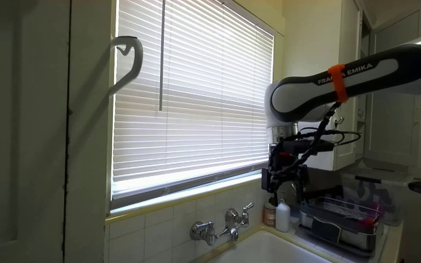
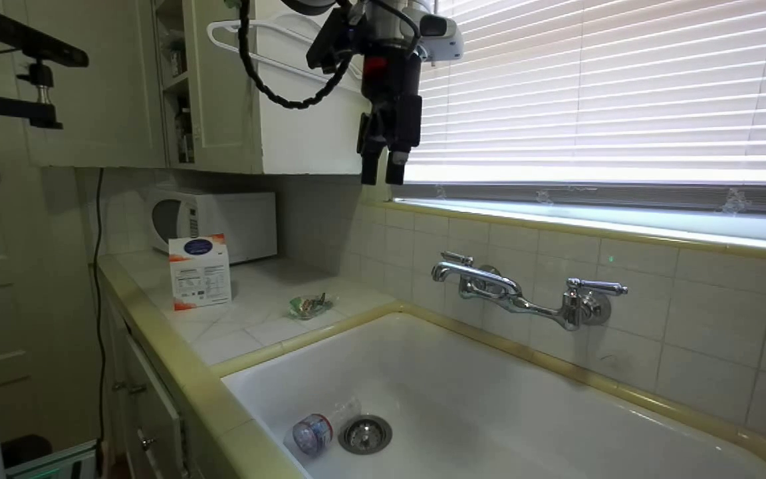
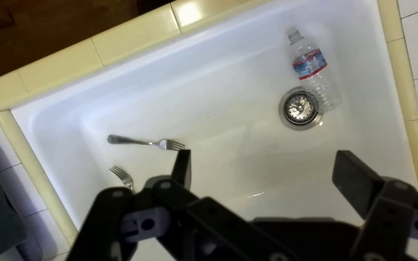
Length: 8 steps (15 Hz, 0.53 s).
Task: Move the faucet handle on the left to the back.
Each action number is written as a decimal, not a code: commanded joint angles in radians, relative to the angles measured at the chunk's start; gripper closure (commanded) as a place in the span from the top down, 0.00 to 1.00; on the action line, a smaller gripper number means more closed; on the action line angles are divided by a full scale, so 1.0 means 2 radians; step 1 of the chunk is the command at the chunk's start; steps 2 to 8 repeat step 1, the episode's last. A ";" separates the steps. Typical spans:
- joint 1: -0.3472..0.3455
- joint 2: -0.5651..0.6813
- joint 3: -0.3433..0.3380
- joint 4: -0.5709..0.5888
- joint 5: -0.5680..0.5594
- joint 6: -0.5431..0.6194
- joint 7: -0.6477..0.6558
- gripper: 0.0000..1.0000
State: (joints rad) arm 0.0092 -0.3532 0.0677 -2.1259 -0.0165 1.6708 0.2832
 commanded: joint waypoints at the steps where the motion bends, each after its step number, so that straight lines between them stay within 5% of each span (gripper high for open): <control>1: -0.002 0.000 0.002 0.001 0.001 -0.001 -0.001 1.00; 8: -0.002 0.000 0.002 0.001 0.001 -0.001 -0.001 1.00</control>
